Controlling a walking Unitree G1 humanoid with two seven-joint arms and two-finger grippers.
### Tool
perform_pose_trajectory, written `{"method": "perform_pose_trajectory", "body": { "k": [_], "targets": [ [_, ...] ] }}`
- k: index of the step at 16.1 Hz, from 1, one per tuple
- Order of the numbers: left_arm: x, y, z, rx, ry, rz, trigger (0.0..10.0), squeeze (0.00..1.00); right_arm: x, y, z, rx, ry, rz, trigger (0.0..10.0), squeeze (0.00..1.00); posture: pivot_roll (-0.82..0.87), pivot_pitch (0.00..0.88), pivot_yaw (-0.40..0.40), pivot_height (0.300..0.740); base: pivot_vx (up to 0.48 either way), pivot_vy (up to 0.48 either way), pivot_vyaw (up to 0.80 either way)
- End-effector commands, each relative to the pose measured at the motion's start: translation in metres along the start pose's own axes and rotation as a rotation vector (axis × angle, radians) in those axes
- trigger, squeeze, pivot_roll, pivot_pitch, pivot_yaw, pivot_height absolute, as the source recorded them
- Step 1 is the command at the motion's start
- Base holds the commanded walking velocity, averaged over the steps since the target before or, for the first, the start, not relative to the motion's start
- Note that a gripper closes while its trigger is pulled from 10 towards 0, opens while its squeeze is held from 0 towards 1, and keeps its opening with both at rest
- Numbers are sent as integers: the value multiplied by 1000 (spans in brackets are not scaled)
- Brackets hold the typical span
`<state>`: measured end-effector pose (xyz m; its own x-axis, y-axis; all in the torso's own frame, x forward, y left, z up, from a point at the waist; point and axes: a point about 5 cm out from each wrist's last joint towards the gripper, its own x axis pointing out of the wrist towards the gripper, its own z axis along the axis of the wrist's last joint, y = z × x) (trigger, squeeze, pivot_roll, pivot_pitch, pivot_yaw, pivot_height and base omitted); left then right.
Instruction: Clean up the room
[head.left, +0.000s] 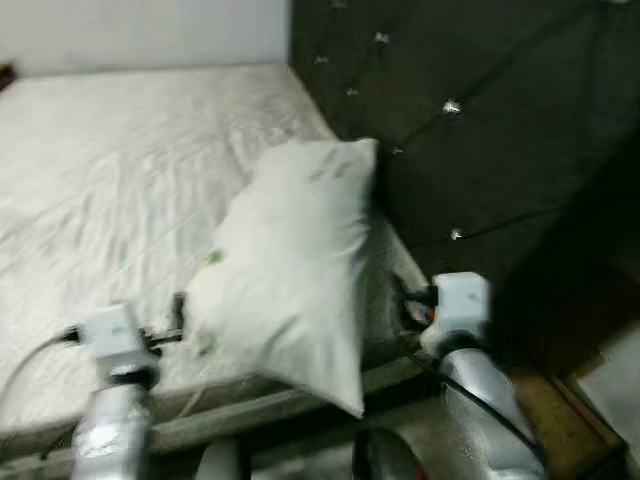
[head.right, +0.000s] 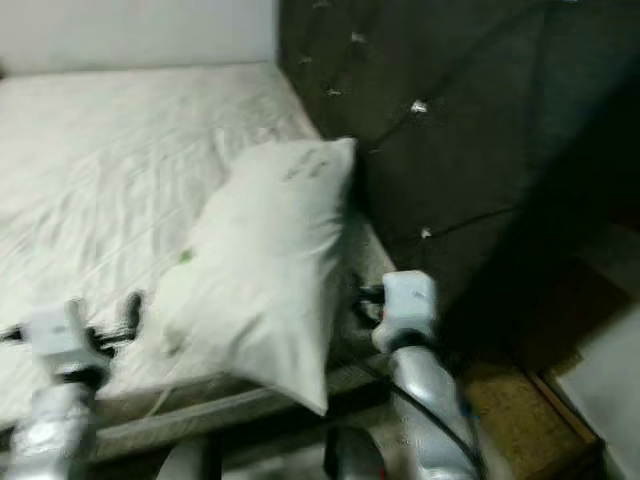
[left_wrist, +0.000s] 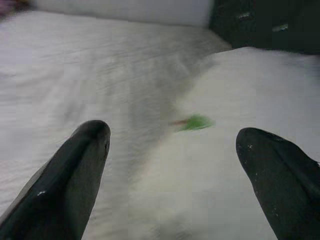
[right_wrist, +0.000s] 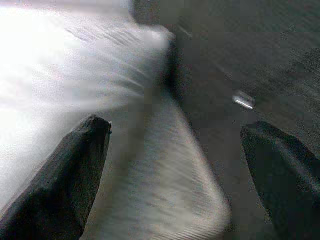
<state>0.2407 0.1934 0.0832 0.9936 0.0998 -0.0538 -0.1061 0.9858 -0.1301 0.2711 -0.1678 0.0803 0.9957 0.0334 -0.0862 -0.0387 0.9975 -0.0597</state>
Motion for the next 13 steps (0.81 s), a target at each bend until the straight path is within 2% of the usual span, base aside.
{"method": "perform_pose_trajectory", "body": {
  "k": [1,6,8,13],
  "targets": [
    [-3,13,-1,26,14,42,10000,0,5,5,9,14,-33,7,10000,0,58,79,-34,609,307,0,0],
    [-1,14,-2,26,24,53,10000,0,6,5,7,5,-22,7,10000,0,58,79,-34,609,0,0,0],
    [0,13,-3,29,27,52,10000,0,7,7,7,-14,-20,21,10000,0,60,78,-34,609,0,0,800],
    [1,13,-4,30,34,54,10000,0,8,7,6,9,-14,25,10000,0,58,75,-33,609,0,0,0]
  ]
}}
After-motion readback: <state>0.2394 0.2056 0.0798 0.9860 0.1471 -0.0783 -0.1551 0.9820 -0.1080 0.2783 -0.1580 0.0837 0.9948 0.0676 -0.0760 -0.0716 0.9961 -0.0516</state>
